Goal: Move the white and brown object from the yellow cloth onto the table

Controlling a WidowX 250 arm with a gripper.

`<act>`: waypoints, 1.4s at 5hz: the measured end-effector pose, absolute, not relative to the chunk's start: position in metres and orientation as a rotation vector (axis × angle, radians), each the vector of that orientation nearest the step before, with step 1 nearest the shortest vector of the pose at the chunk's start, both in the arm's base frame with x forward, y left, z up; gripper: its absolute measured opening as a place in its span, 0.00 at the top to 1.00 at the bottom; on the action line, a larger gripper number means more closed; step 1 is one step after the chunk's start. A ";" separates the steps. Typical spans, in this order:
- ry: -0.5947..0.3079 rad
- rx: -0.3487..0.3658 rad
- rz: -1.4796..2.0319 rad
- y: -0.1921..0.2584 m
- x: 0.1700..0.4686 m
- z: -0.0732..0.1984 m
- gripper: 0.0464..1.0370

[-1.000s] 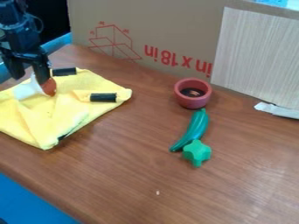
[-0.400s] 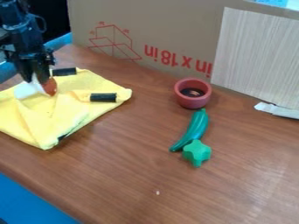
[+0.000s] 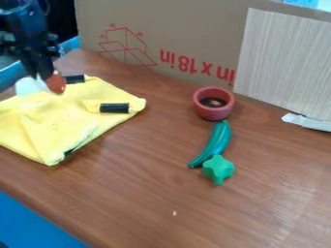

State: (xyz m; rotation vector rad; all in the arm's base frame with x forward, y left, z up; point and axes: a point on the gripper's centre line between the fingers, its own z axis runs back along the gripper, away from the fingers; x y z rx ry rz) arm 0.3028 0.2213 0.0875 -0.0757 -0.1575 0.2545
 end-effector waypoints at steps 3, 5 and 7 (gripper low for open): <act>-0.108 -0.118 -0.035 0.097 0.294 0.104 0.95; -0.102 -0.090 -0.078 0.030 0.307 0.094 0.95; -0.049 -0.053 -0.023 0.011 0.338 0.064 0.93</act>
